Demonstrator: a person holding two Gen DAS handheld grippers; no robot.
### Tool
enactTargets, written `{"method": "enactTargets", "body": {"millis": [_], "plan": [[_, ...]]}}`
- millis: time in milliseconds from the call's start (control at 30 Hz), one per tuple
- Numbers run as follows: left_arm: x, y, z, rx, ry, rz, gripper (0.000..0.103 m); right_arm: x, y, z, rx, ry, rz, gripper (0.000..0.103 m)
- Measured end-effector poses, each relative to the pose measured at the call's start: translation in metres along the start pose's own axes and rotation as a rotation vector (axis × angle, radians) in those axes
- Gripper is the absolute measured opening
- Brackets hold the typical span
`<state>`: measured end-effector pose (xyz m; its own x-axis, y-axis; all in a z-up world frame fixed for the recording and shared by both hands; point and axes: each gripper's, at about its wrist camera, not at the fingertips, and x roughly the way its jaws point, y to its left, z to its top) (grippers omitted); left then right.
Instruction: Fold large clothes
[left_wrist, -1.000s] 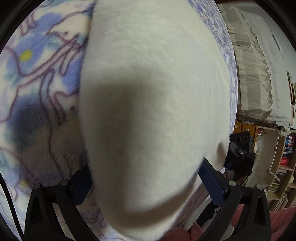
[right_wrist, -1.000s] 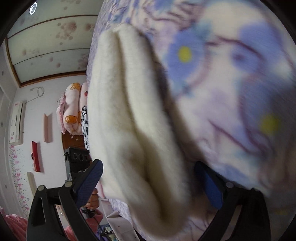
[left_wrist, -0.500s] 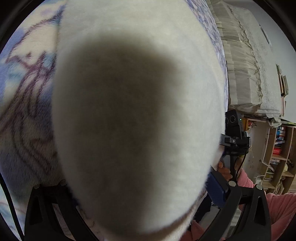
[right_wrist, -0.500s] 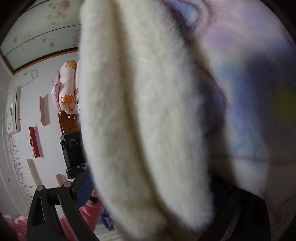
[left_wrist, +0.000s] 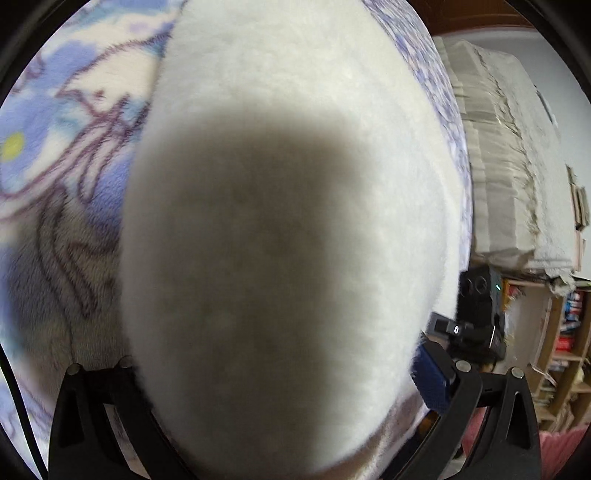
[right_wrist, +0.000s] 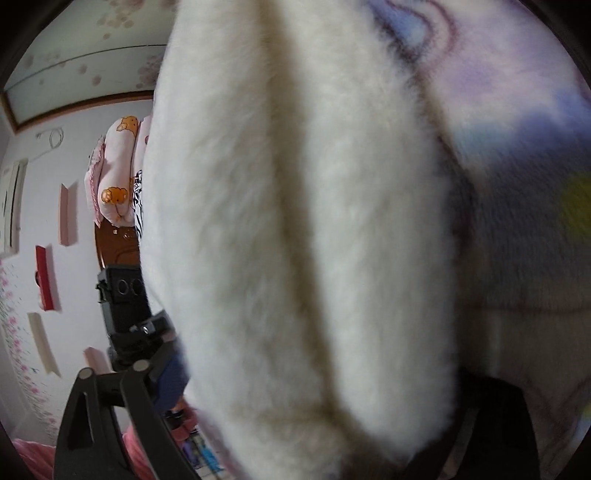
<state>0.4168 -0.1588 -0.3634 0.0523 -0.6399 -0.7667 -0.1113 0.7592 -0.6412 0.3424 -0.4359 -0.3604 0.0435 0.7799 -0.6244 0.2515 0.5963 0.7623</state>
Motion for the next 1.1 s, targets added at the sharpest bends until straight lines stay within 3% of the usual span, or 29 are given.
{"method": "enactTargets", "body": {"millis": [33,100,167,300,433,600,833,967,1100], "plan": [[-0.001,-0.004,-0.002,-0.011,-0.016,0.024,0.103,-0.003,0.0,-0.002,-0.006,-0.014,0.001,0.086],[-0.001,-0.011,-0.005,-0.032,-0.041,0.064,0.103,-0.01,0.003,-0.006,-0.03,-0.051,0.019,0.067],[-0.005,-0.02,-0.009,-0.046,-0.061,0.109,0.101,-0.014,0.007,-0.009,-0.036,-0.071,0.024,0.055],[-0.012,-0.038,-0.016,-0.078,-0.108,0.176,0.094,-0.02,0.027,-0.016,-0.058,-0.113,-0.067,0.044],[-0.022,-0.058,-0.028,-0.105,-0.137,0.258,0.08,-0.028,0.05,-0.036,-0.095,-0.165,-0.152,0.041],[-0.033,-0.073,-0.062,-0.169,-0.076,0.316,0.076,-0.038,0.072,-0.066,-0.174,-0.144,-0.266,0.039],[-0.051,-0.076,-0.169,-0.258,0.057,0.363,0.075,-0.055,0.093,-0.153,-0.289,-0.037,-0.344,0.038],[-0.072,-0.089,-0.221,-0.238,0.12,0.421,0.073,-0.066,0.103,-0.218,-0.346,-0.013,-0.386,0.037],[-0.106,-0.093,-0.255,-0.215,0.149,0.47,0.072,-0.055,0.135,-0.254,-0.395,0.01,-0.385,0.037]]}}
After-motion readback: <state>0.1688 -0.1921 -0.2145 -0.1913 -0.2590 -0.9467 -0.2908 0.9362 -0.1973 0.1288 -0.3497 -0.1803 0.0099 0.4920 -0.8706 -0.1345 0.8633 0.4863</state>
